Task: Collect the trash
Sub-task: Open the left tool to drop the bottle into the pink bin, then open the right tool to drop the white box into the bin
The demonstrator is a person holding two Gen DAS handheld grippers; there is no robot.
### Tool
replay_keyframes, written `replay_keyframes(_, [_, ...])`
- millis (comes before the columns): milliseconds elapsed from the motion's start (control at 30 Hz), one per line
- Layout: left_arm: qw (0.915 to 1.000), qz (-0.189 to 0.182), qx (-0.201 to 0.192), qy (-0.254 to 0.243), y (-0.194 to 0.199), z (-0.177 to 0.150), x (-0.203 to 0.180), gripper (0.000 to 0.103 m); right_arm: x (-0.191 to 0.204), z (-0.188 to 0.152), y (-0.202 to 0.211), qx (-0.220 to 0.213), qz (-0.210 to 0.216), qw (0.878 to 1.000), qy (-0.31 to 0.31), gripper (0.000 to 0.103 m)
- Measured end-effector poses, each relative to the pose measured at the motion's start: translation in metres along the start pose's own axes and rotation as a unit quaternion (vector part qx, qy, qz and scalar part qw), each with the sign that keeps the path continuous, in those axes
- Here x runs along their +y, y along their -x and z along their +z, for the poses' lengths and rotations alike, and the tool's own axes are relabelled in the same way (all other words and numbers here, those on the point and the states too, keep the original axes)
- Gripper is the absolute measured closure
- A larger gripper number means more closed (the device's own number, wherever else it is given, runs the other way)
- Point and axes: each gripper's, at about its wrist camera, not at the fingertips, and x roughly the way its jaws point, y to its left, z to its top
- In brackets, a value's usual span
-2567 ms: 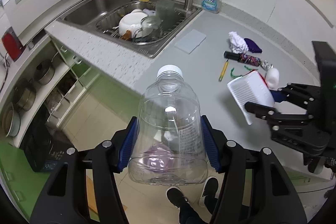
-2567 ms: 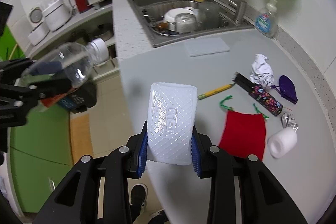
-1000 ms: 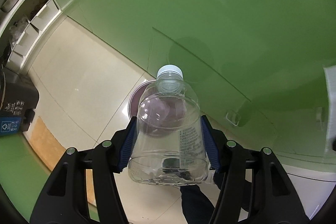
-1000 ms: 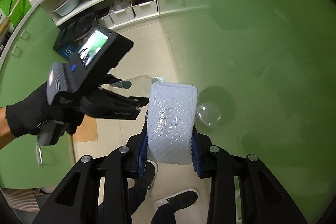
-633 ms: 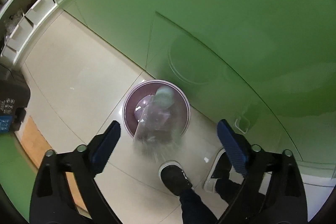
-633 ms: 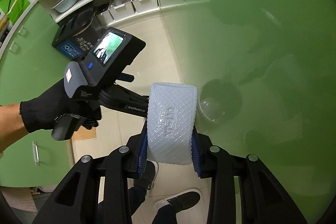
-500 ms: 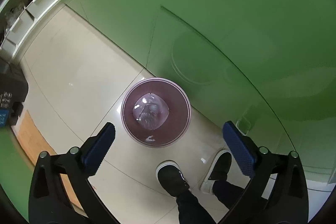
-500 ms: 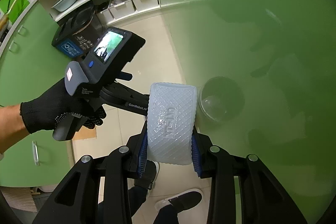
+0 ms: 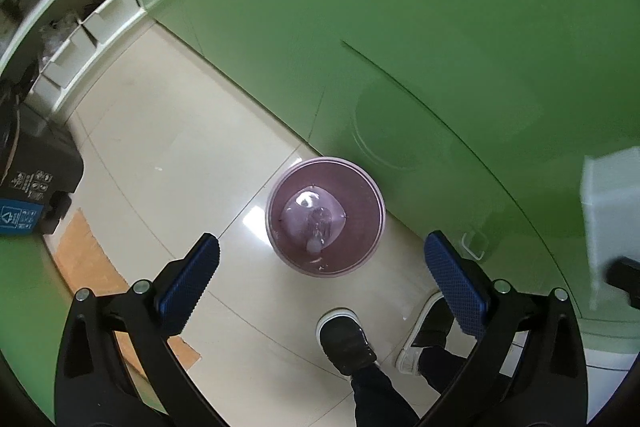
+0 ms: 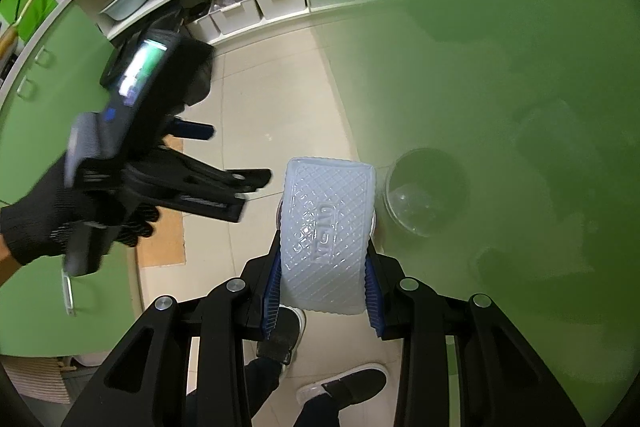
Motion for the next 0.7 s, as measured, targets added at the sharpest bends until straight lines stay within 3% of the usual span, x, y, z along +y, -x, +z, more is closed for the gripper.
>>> replay_keyframes(267, [0.9998, 0.007, -0.015, 0.011, 0.011, -0.012, 0.014, 0.003, -0.005, 0.003, -0.063, 0.016, 0.018, 1.0, 0.002, 0.069])
replay_keyframes(700, [0.9991, 0.007, -0.01, 0.042, -0.037, -0.032, 0.038, 0.003, -0.018, -0.001, -0.179, 0.056, 0.034, 0.998, 0.008, 0.067])
